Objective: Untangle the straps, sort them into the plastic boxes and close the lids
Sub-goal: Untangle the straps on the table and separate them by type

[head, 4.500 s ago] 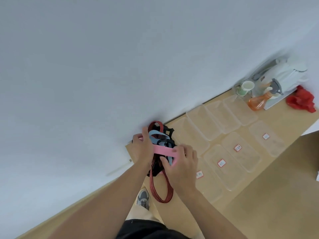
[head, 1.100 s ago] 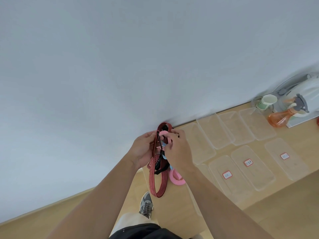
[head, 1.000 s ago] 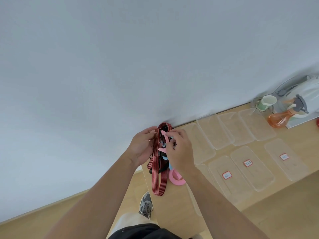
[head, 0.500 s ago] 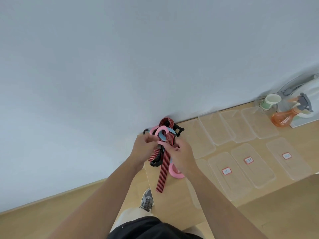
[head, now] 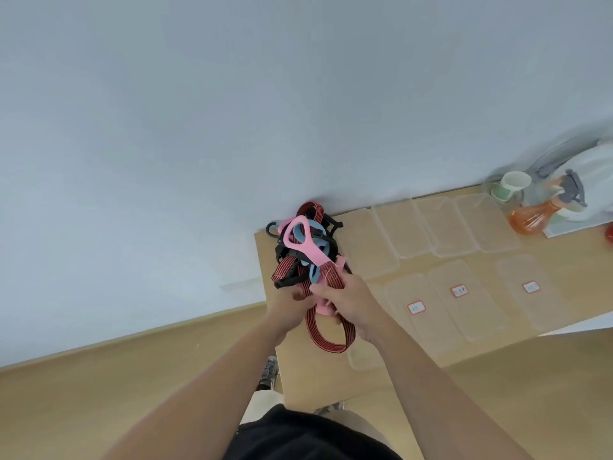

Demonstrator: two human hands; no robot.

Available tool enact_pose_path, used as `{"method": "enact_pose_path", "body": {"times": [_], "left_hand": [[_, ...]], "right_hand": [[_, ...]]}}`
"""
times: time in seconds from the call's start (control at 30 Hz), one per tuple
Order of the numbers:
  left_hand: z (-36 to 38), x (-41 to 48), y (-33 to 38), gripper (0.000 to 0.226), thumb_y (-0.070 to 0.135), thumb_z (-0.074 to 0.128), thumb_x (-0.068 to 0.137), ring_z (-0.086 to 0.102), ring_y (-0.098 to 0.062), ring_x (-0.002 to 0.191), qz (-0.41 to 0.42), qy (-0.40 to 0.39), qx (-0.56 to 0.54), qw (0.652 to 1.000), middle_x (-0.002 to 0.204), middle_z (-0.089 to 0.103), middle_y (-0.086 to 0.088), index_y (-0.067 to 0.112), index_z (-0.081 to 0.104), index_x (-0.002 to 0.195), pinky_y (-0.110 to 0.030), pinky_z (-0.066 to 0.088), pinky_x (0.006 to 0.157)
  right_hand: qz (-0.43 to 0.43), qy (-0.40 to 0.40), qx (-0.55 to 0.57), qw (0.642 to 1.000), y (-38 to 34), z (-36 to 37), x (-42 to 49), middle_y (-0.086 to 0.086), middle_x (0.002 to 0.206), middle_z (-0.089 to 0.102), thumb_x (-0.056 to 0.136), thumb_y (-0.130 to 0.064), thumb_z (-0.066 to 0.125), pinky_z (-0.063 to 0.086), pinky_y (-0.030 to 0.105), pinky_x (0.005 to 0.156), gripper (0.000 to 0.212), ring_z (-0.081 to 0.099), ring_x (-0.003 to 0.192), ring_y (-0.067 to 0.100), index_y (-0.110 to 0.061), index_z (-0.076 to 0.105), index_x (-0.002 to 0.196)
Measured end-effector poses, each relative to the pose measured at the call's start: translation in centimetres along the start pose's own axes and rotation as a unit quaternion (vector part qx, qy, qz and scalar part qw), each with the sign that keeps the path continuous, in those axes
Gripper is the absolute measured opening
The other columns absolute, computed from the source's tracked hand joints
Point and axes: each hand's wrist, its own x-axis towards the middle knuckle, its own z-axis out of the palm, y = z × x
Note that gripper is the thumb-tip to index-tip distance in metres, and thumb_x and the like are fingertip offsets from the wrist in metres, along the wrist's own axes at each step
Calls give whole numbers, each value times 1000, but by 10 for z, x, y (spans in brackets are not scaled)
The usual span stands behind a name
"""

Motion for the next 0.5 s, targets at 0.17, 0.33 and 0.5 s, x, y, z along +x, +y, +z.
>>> {"method": "enact_pose_path", "body": {"times": [0.17, 0.33, 0.5], "left_hand": [[-8, -21, 17, 17, 24, 75, 89, 43, -15, 117, 175, 6, 122, 977, 121, 52, -1, 12, 66, 81, -29, 31, 96], [-30, -32, 24, 24, 26, 77, 89, 41, -12, 132, 156, -59, 78, 983, 139, 48, 8, 26, 63, 70, -34, 28, 107], [-45, -33, 32, 18, 35, 66, 86, 53, -14, 125, 114, -121, 2, 986, 131, 61, 8, 17, 69, 86, -38, 37, 108]], "right_hand": [[1, 129, -33, 991, 11, 9, 12, -3, 69, 62, 86, -30, 72, 51, 32, 65, 18, 61, 68, 14, -14, 65, 80], [68, 99, 76, 990, 0, 13, 20, 11, 86, 77, 83, -19, 79, 63, 46, 79, 18, 75, 83, 27, -10, 73, 97], [96, 10, 201, 975, -19, 10, 12, 12, 74, 73, 89, 6, 66, 55, 29, 54, 14, 70, 57, 19, -2, 67, 101]]}}
